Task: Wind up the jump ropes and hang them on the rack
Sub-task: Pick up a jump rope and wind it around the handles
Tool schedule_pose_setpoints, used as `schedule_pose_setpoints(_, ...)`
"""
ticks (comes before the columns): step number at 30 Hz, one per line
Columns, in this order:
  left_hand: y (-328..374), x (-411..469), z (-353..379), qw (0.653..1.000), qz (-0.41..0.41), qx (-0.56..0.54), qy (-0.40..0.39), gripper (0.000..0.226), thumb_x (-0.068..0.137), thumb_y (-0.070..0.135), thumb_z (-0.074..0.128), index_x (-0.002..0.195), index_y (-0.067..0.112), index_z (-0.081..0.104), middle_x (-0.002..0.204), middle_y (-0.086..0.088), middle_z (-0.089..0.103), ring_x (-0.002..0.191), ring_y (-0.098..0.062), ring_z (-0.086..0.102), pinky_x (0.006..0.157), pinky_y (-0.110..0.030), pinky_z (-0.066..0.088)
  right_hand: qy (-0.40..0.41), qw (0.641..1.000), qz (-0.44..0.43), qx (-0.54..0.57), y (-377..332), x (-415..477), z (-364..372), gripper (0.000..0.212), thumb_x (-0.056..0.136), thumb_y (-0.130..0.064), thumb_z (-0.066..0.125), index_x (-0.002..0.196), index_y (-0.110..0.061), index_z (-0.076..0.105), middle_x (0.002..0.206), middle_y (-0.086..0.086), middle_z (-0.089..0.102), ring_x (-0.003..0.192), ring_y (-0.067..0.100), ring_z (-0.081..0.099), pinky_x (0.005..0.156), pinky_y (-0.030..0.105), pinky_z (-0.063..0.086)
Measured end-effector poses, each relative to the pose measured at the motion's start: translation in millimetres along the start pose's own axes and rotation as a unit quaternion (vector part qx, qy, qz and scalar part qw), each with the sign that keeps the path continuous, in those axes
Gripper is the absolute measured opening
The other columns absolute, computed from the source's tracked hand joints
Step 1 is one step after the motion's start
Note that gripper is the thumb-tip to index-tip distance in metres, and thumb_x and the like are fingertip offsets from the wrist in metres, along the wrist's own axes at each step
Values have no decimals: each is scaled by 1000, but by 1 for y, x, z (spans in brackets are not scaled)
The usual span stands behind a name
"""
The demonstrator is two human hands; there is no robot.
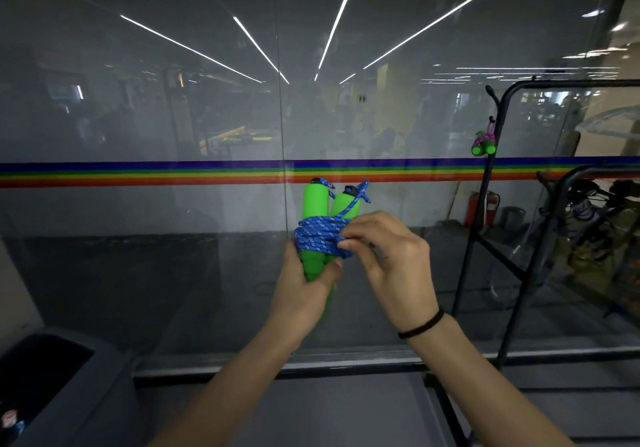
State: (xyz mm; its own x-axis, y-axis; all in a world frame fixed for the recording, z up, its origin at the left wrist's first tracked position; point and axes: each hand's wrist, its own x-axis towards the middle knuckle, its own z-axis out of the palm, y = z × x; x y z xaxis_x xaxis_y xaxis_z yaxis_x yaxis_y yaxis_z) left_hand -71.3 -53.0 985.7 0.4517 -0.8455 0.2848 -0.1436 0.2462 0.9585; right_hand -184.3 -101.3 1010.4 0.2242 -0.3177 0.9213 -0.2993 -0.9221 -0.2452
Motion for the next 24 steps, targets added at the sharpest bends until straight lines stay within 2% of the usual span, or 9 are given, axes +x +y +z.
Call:
schedule_pose_setpoints(3, -1, -3, 2, 1000, 2, 14, -1, 45, 68, 27, 61, 110, 30, 49, 93, -4, 66, 86, -25, 64, 86, -53, 52, -17, 1000, -5, -1, 0, 3, 2, 7, 77, -5, 65, 76, -4, 72, 84, 7, 65, 78, 17, 62, 73, 22, 50)
schedule_pose_setpoints(7, -2, -5, -3, 999, -3, 45, -8, 40, 70, 28, 60, 107, 36, 47, 91, -4, 65, 79, -21, 62, 83, -54, 52, -93, 995, 22, -8, 0, 8, 0, 4, 72, -1, 71, 69, -4, 70, 83, 6, 66, 74, 15, 62, 71, 22, 49)
schedule_pose_setpoints(10, -3, -7, -5, 997, -12, 80, -19, 44, 70, 32, 60, 111, 35, 45, 89, -3, 65, 78, -22, 62, 82, -55, 52, -165, 984, 70, -15, 0, 15, -4, 11, 68, -1, 75, 63, -5, 67, 79, 4, 64, 70, 13, 58, 67, 20, 47)
schedule_pose_setpoints(12, -2, -8, -6, 994, -3, 105, -18, 38, 73, 30, 61, 107, 35, 44, 86, -2, 64, 76, -22, 62, 80, -53, 53, -192, 977, 90, -33, -1, 17, -5, 14, 66, -2, 77, 61, -8, 65, 75, -2, 60, 67, 12, 56, 67, 21, 46)
schedule_pose_setpoints(17, 1, -6, -6, 989, 19, 147, -8, 37, 86, 14, 58, 115, 27, 39, 81, 0, 62, 70, -20, 60, 74, -43, 52, -158, 980, 92, -80, -6, 15, 2, 20, 61, 6, 74, 58, -9, 62, 71, 5, 66, 63, 17, 61, 61, 22, 47)
schedule_pose_setpoints(18, 2, -6, -6, 988, 18, 153, -9, 36, 87, 14, 57, 116, 26, 38, 80, 0, 61, 68, -17, 58, 71, -40, 51, -154, 980, 91, -82, -7, 15, 5, 21, 61, 9, 72, 58, -8, 61, 70, 6, 67, 61, 17, 60, 59, 19, 47)
schedule_pose_setpoints(19, 3, -5, -7, 987, 15, 160, -12, 36, 87, 14, 56, 116, 26, 37, 81, 1, 61, 67, -15, 58, 68, -37, 50, -154, 980, 93, -79, -7, 15, 8, 21, 60, 11, 71, 58, -8, 61, 68, 6, 67, 59, 14, 58, 58, 10, 43)
schedule_pose_setpoints(20, 4, -4, -9, 986, 14, 167, -15, 36, 88, 14, 56, 116, 26, 36, 82, 1, 61, 67, -14, 58, 66, -35, 49, -159, 980, 98, -73, -6, 14, 10, 22, 61, 11, 71, 58, -8, 60, 68, 6, 67, 59, 10, 55, 57, 3, 38)
schedule_pose_setpoints(24, 2, -2, -13, 978, 8, 207, -25, 33, 87, 15, 55, 111, 25, 35, 81, 4, 60, 70, -13, 58, 69, -33, 48, -198, 965, 167, -31, 0, 13, 11, 27, 65, 0, 75, 67, -20, 57, 65, -6, 61, 59, 5, 58, 58, 4, 38)
